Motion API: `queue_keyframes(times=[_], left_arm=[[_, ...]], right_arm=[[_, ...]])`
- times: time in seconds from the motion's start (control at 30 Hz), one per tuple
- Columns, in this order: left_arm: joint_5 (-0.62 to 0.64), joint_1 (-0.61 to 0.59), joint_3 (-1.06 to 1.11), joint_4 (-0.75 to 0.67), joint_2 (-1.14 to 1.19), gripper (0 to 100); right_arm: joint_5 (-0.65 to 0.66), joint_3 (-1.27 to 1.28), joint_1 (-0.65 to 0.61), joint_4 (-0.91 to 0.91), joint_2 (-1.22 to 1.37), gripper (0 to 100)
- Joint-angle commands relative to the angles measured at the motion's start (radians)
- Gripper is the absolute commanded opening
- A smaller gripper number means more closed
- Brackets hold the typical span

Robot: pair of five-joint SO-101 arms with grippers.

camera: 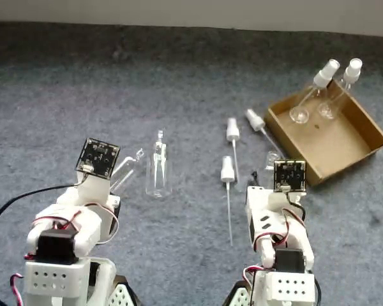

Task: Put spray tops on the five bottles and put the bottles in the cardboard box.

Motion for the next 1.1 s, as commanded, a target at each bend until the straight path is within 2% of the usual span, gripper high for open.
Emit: queue_keyframes(times=[0.0,0.27,0.83,0.93,1.07], left_arm=[[-0.009,0.062,-0.137,0.002,0.168,0],[-0.006,0.246,-0.305,-0.002,0.472,0],[0.164,0.4,-0.865,-0.003,1.184,1],[0.232,0.424,-0.972,-0.003,1.303,5],[0.341,0.438,-1.106,0.0,1.465,18]], right_arm=[[-0.009,0.027,-0.004,-0.021,-0.059,14.1],[-0.009,0.027,-0.004,-0.021,-0.088,14.1],[-0.009,0.027,0.001,-0.021,-0.088,14.1],[-0.009,0.027,0.002,-0.021,-0.088,14.1],[-0.009,0.027,0.056,-0.024,-0.09,14.1]])
